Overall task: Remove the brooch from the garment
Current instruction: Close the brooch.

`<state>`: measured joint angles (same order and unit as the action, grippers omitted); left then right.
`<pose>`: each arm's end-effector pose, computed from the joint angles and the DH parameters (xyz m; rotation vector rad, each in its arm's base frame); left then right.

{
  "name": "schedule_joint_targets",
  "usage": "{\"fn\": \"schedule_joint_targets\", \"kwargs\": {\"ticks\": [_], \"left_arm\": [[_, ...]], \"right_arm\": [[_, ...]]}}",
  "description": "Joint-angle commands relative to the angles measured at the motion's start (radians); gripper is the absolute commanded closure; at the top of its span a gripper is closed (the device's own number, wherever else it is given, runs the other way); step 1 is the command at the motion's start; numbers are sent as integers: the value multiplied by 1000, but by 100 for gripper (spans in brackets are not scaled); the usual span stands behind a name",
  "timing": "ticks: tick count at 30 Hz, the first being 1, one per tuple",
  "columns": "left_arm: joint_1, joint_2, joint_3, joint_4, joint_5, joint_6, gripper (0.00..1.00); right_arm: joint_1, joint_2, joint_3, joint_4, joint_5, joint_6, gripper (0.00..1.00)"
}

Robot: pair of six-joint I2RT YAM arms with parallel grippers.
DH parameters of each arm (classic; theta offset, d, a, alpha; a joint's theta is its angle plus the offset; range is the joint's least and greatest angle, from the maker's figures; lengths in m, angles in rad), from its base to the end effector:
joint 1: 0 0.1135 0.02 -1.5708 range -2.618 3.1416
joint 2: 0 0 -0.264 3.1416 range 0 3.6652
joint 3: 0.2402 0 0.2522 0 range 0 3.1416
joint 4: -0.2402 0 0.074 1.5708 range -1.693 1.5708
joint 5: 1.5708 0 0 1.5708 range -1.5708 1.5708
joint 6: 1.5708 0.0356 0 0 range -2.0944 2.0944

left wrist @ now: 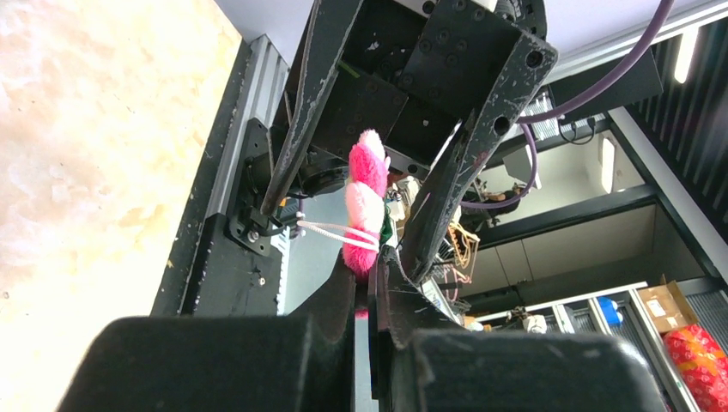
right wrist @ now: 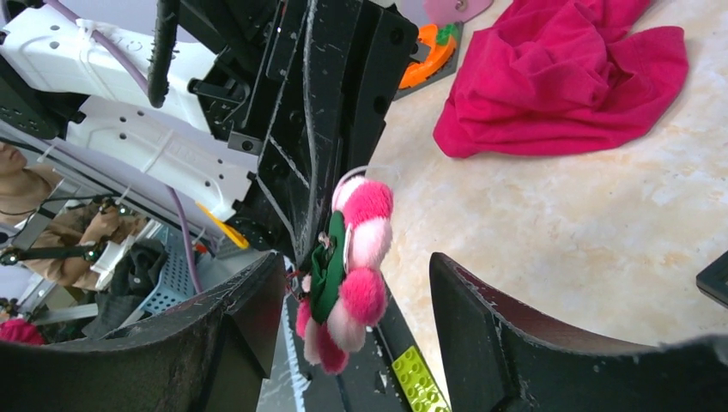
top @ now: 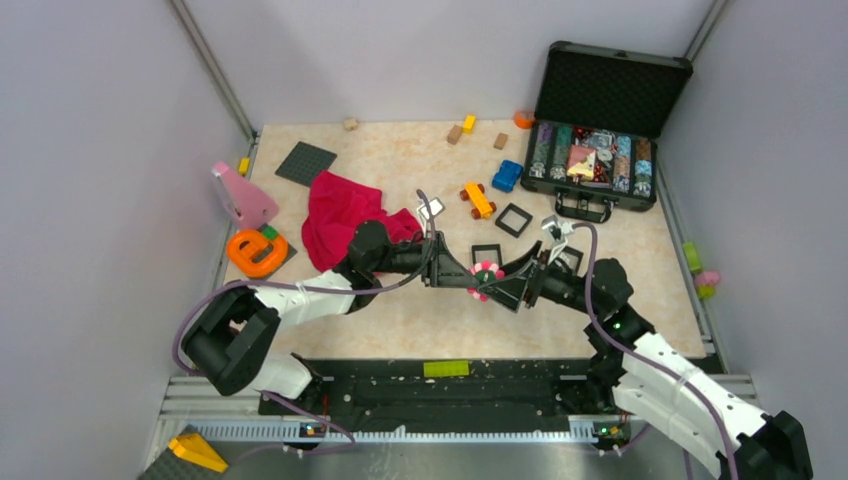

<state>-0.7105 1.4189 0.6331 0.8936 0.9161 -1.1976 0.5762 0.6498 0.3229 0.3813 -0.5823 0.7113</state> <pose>0.2020 -0.2110 0.2539 0.5038 1.9037 -2.0608 0.1274 0.1061 0.2570 -0.4064 1.6688 1.4304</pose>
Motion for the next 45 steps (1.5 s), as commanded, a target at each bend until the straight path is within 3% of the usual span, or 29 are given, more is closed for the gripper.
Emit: {"fn": "schedule_joint_targets", "kwargs": {"ticks": [1, 8, 12, 16, 24, 29, 36, 45], "left_arm": [[-7, -36, -1, 18, 43, 25, 100], [-6, -19, -7, 93, 48, -39, 100], [2, 19, -18, 209, 56, -114, 100], [8, 56, -24, 335, 70, -203, 100], [7, 70, -28, 395, 82, -240, 100], [7, 74, -21, 399, 93, -243, 100], [6, 93, -23, 471, 103, -284, 100], [4, 100, -21, 490, 109, -295, 100]], "right_arm": [[13, 14, 58, 60, -44, 8, 37], [11, -39, 72, -20, -76, -36, 27], [11, -72, 77, -56, -131, -68, 16], [11, -99, 69, -101, -117, -99, 15], [-1, -123, 55, -91, -87, -104, 36], [-35, -95, 52, -8, -133, -43, 40], [-44, -20, 44, 127, -186, 24, 37], [-44, -2, 39, 170, -149, 59, 47]]}}
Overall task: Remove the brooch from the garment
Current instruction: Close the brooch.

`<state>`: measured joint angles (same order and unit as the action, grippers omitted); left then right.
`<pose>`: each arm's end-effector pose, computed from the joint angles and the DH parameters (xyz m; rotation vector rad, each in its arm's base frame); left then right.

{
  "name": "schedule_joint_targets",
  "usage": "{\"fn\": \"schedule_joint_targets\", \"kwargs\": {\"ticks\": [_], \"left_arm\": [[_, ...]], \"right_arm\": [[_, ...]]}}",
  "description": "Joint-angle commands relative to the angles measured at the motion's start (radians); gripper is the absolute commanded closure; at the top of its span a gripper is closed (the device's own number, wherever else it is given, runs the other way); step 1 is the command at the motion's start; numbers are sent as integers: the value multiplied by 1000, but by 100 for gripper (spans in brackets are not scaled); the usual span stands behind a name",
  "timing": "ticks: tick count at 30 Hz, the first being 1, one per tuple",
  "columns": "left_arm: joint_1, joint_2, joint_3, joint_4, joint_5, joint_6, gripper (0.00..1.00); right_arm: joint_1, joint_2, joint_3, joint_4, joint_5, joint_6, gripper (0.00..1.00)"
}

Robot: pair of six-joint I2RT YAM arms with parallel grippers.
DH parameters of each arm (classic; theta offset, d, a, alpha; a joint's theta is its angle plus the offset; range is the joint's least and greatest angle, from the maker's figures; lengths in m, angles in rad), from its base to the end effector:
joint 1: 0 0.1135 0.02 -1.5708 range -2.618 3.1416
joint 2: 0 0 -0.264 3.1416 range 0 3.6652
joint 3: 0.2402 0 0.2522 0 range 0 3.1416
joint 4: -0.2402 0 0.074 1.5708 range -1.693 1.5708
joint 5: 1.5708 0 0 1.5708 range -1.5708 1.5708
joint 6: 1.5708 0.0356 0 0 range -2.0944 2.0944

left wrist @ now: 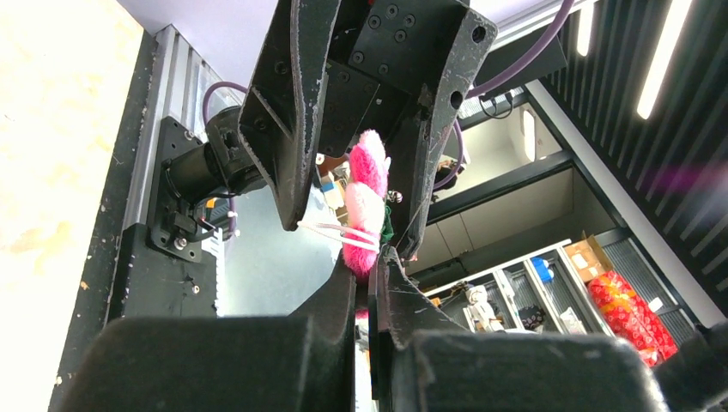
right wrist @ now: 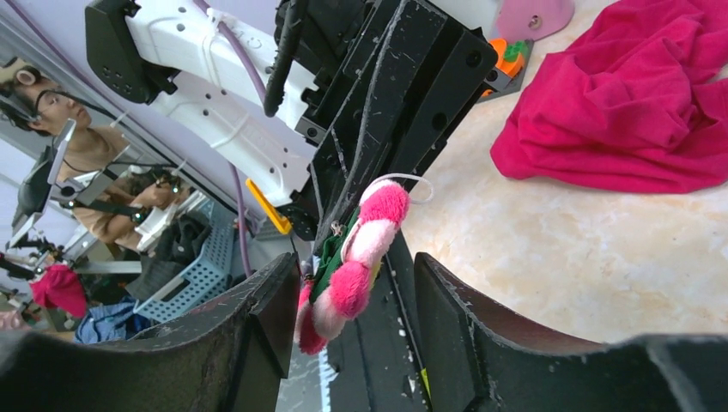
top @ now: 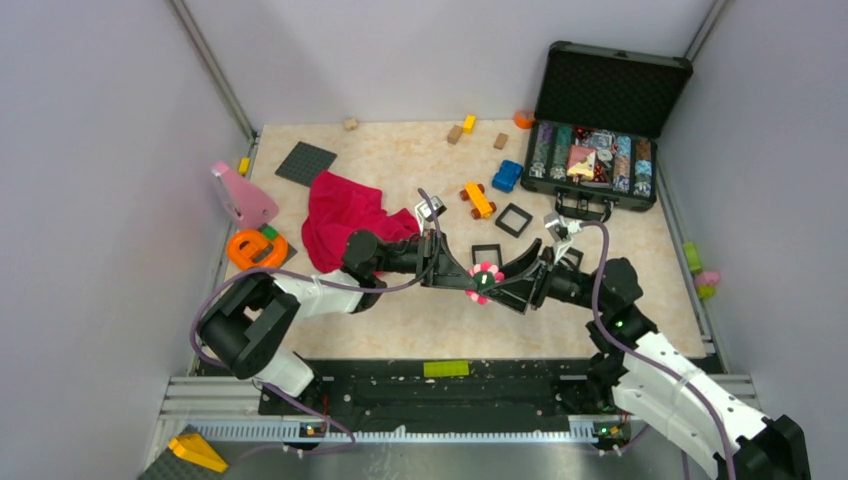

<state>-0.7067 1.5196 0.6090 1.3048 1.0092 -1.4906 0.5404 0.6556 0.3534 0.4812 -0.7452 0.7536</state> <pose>0.2009 -0.2112 0.2562 0.5527 1.7893 -2.2882 0.1256 0.1035 0.2767 -0.5347 1.5557 1.5399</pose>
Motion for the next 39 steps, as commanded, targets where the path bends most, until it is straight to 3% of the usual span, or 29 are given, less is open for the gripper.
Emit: {"fn": "schedule_joint_targets", "kwargs": {"ticks": [1, 12, 27, 37, 39], "left_arm": [[0, -1, 3, 79, 19, -1, 100], [-11, 2, 13, 68, 35, 3, 100], [-20, -57, 25, -106, 11, 122, 100], [-20, -62, 29, -121, 4, 128, 100], [-19, -61, 32, -124, 4, 127, 100]], "right_arm": [[-8, -10, 6, 70, 16, 17, 48], [-8, 22, 13, 105, -29, 38, 54], [-8, 1, 14, 57, -21, 19, 52], [-8, -5, 15, 45, -24, 17, 55], [-7, -2, 13, 48, -34, 13, 48]]}}
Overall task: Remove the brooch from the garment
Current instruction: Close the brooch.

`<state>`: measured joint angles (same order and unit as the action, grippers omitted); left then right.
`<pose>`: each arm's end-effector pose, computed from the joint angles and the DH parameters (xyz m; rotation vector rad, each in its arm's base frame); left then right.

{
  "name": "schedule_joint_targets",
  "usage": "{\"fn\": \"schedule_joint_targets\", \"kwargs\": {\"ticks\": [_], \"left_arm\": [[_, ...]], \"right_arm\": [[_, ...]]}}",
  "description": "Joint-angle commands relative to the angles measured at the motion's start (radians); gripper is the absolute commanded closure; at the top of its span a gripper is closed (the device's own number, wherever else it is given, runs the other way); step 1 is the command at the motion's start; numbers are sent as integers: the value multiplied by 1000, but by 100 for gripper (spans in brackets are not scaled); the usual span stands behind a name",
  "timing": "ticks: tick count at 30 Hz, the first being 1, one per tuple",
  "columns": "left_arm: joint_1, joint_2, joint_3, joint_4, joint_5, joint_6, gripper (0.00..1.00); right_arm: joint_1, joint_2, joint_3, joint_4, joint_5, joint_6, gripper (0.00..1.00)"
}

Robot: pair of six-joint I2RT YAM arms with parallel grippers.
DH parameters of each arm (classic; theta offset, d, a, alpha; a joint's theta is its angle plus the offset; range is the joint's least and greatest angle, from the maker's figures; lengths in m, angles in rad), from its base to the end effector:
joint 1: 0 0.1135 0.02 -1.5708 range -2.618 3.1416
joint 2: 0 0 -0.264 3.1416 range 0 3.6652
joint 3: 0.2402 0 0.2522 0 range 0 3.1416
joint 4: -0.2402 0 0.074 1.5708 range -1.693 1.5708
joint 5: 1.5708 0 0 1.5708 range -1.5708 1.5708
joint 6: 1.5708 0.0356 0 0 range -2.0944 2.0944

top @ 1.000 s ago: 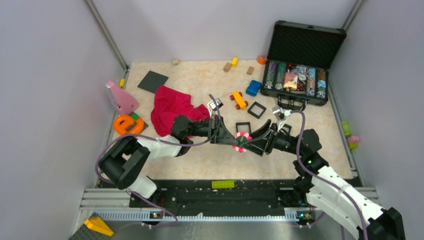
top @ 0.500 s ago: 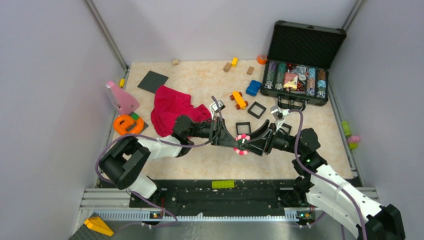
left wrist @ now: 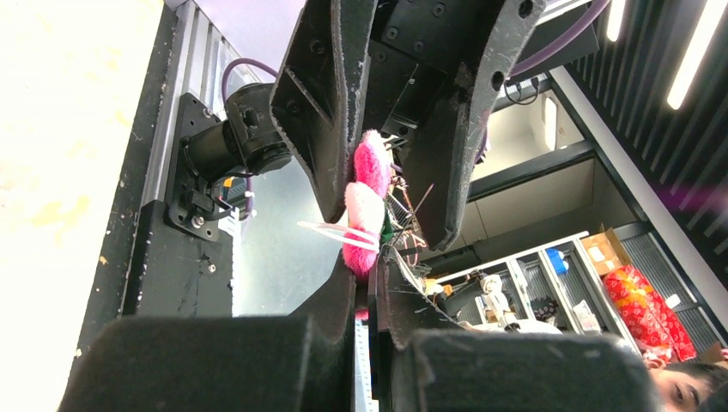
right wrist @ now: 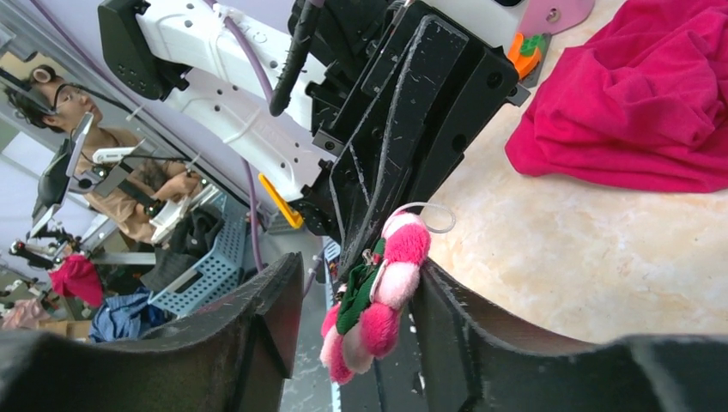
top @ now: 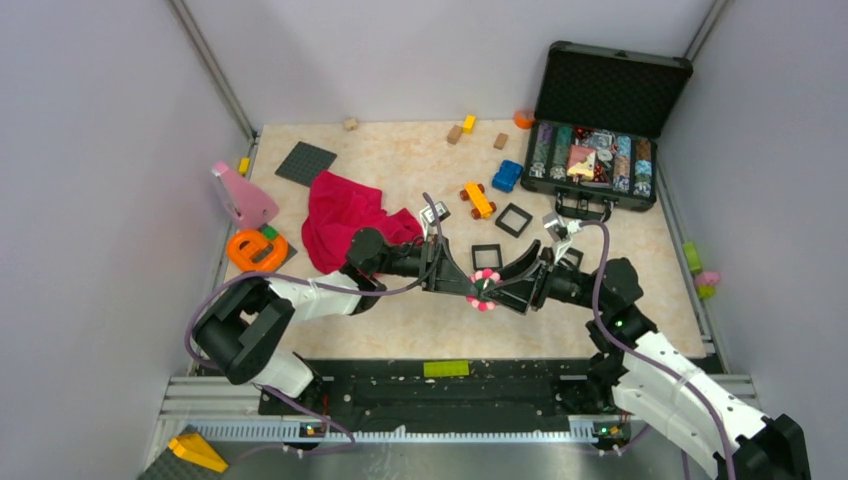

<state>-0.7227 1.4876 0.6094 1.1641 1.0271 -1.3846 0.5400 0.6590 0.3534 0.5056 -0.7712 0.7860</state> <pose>0.1968 -0.2142 0.2524 0.6022 1.8487 -2.2365 0.1249 0.1038 0.2784 -0.5442 1.5493 1.5778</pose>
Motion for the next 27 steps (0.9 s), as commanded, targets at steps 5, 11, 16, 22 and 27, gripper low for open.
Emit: {"fn": "schedule_joint_targets", "kwargs": {"ticks": [5, 11, 16, 22, 27], "left_arm": [[-3, -20, 32, 40, -11, 6, 100], [-4, -5, 29, 104, -5, -39, 100], [-3, -5, 26, 106, -4, -40, 100], [-5, 0, 30, 105, 1, -38, 100], [-5, -4, 23, 90, -1, -22, 100]], "right_arm": [[-8, -18, -4, 60, -62, -29, 21], [-8, -57, 4, -77, -47, -136, 36], [-7, -64, 4, -83, -30, -158, 45], [-7, -10, -15, 55, -40, -82, 49], [-8, 19, -20, 125, -41, -32, 49]]}}
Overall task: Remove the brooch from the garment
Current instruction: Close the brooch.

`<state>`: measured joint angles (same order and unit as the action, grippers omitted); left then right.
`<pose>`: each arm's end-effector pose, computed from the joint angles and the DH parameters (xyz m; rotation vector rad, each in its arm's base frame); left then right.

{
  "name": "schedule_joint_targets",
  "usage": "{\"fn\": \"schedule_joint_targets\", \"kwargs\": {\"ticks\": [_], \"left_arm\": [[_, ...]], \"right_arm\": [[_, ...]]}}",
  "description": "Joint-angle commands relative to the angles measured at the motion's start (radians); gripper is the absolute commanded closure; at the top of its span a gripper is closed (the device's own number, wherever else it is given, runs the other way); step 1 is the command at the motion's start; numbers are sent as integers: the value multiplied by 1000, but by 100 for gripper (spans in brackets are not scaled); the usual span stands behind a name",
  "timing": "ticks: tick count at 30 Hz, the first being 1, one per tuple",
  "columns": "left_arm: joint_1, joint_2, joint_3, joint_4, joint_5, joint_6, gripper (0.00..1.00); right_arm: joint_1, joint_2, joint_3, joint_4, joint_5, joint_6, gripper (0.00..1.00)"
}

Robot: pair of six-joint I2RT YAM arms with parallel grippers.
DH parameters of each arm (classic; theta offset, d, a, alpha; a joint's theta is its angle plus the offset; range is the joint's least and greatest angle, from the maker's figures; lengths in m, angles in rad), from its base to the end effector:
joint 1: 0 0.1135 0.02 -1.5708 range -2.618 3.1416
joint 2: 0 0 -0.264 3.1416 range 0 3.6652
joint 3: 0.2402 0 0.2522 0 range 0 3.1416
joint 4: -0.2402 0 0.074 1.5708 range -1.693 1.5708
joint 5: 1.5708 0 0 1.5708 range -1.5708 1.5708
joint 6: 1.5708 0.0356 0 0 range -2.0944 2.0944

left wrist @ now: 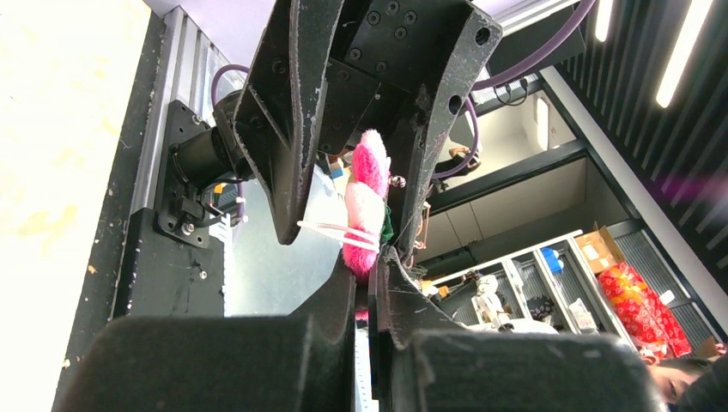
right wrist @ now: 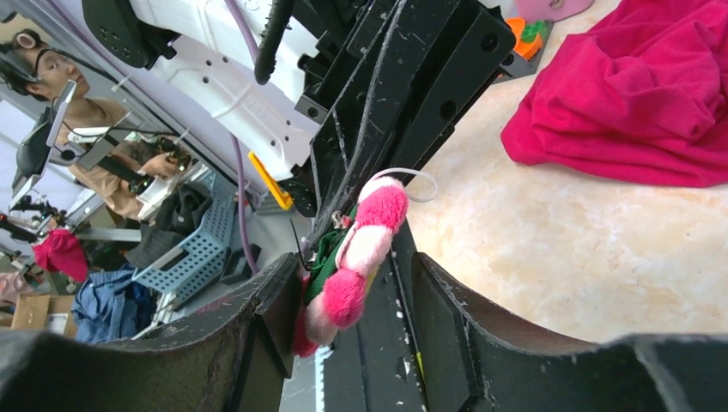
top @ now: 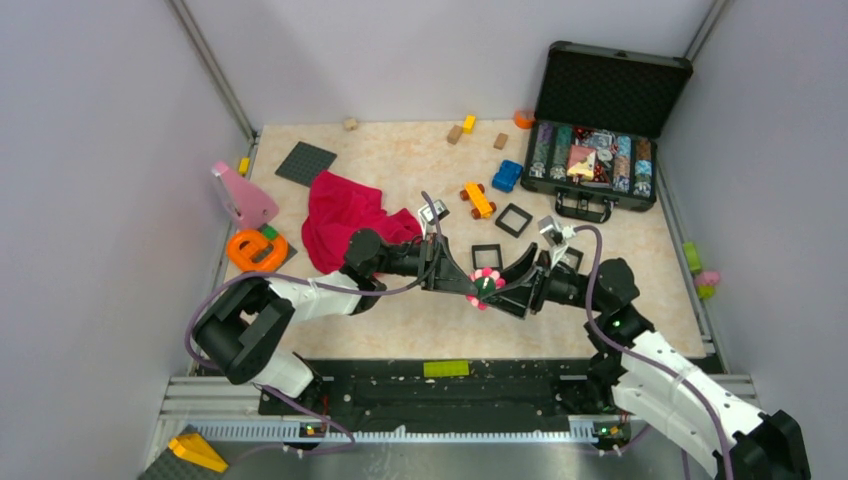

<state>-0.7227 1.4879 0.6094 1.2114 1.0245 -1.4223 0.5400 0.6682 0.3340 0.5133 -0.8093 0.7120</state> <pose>0.1960 -0.2134 0.2566 0.6000 1.8199 -2.2590 0.1247 0.1048 0.2710 -0.6266 1.5339 1.5460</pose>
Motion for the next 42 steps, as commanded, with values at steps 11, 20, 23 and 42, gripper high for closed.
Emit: {"fn": "schedule_joint_targets", "kwargs": {"ticks": [11, 20, 23, 42], "left_arm": [[-5, -14, 24, 31, 5, 26, 100], [-8, -9, 21, 26, 9, 34, 100], [-10, -11, 26, 26, 13, 34, 100], [-21, -33, 39, -48, 11, 87, 100]], "right_arm": [[-8, -8, 1, 126, 22, 68, 49], [-8, 18, 5, 144, 14, 79, 56], [-8, 22, 4, 152, 7, 82, 58], [-8, 12, 1, 127, 9, 78, 67]]}}
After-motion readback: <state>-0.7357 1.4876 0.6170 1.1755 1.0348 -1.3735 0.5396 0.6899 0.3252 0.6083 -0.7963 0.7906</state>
